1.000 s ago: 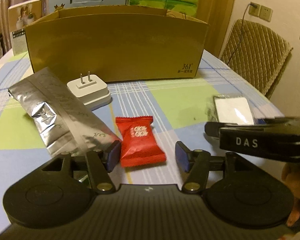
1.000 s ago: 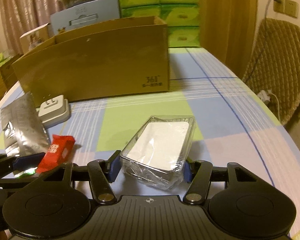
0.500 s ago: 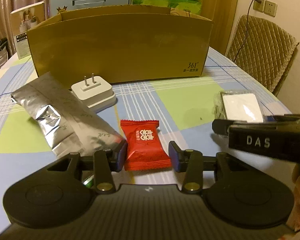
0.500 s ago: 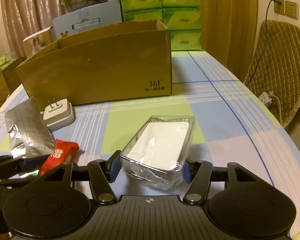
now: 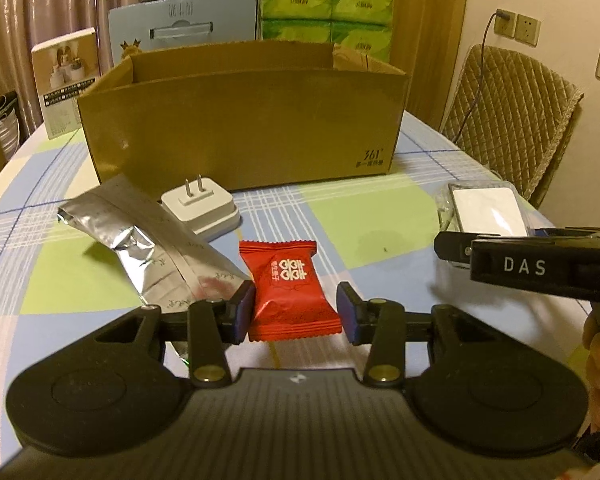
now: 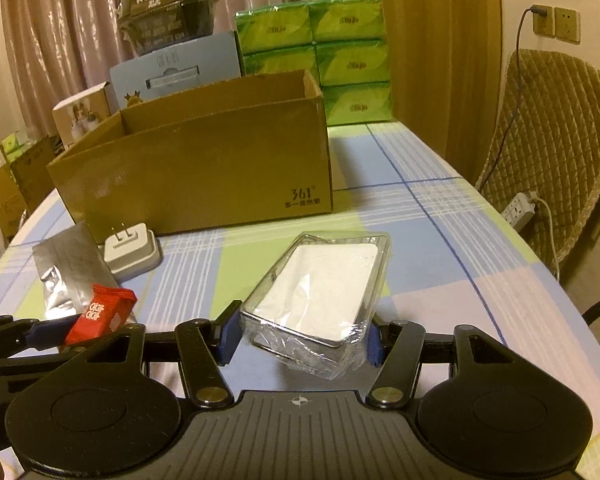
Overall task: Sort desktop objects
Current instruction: 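Carry the candy and the clear tray over the cardboard box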
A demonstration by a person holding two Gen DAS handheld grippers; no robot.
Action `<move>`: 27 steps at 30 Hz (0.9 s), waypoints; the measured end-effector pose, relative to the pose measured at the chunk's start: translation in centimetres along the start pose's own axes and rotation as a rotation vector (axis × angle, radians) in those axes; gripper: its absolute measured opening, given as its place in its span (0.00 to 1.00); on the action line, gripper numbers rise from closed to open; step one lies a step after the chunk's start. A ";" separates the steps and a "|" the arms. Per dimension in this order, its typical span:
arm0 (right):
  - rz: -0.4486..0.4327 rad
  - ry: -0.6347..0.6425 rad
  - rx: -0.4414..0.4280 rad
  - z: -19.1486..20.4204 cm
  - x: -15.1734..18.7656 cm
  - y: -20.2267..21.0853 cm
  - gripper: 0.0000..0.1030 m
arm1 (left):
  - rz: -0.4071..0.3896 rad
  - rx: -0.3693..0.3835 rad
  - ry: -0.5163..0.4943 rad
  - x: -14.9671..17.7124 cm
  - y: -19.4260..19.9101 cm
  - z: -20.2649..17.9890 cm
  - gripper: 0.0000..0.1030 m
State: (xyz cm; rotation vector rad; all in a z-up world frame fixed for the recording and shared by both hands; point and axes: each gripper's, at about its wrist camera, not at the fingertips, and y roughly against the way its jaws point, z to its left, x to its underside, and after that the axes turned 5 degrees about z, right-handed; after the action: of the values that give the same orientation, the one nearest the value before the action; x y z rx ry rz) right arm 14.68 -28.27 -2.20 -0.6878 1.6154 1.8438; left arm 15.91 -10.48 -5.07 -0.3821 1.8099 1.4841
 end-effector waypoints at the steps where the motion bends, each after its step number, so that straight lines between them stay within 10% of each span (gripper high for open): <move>1: -0.004 0.000 -0.003 0.1 -0.1 0.2 0.54 | -0.003 -0.001 0.001 -0.1 0.2 0.1 0.37; 27: -0.127 0.093 -0.079 3.4 -7.2 2.2 0.54 | -0.102 -0.023 0.004 -7.3 3.7 3.8 0.37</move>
State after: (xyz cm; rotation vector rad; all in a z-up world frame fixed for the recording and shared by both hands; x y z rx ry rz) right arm 18.11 -25.71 4.86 -0.9019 1.5260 1.8145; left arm 19.79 -7.52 2.57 -0.4815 1.7516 1.4358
